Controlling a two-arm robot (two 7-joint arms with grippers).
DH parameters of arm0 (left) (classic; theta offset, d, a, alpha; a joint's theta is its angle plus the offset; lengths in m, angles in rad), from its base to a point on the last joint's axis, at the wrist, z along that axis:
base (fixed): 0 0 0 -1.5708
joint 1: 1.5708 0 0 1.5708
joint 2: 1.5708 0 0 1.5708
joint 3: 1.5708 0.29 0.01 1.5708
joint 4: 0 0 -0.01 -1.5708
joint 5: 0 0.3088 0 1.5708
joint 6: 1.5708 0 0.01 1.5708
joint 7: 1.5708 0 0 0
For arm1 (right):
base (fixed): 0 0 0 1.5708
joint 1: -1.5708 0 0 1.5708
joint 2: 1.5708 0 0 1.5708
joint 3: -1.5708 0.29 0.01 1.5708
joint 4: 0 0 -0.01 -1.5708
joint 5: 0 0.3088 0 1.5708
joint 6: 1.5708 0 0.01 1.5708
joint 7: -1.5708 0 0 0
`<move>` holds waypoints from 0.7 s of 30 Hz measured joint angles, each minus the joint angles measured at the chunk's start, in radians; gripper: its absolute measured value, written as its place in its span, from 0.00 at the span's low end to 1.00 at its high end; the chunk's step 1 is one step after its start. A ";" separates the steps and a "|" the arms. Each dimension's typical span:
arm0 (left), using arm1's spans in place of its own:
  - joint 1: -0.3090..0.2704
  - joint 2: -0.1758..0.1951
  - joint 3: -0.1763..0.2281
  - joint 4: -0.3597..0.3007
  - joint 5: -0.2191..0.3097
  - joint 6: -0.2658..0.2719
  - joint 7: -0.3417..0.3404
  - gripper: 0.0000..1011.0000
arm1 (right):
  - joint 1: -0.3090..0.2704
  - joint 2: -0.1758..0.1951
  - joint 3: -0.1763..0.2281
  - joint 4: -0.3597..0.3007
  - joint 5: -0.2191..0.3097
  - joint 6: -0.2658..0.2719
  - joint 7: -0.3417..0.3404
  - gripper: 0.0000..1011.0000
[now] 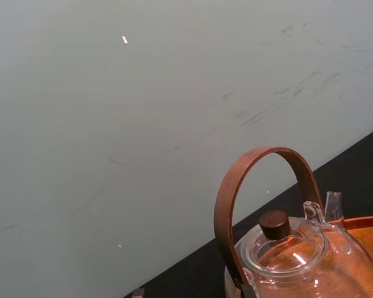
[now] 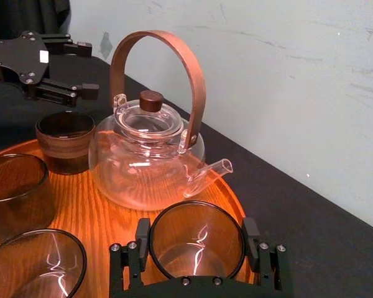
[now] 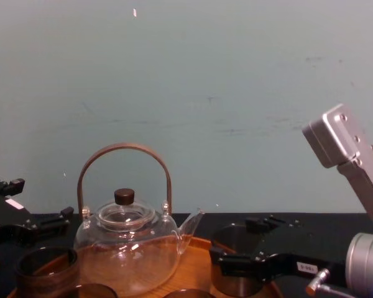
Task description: Pick up the glass from the table and place it on the tray.
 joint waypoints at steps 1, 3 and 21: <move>0.000 0.000 0.000 0.000 0.000 0.000 0.000 0.99 | 0.000 0.000 0.000 0.001 0.000 0.000 0.000 0.90; 0.000 0.000 0.000 0.000 0.000 0.000 0.000 0.99 | 0.001 -0.001 0.000 0.002 -0.001 0.000 0.000 0.90; 0.000 0.000 0.000 0.000 0.000 0.000 0.000 0.99 | 0.014 -0.016 -0.007 0.036 -0.017 -0.008 -0.007 0.90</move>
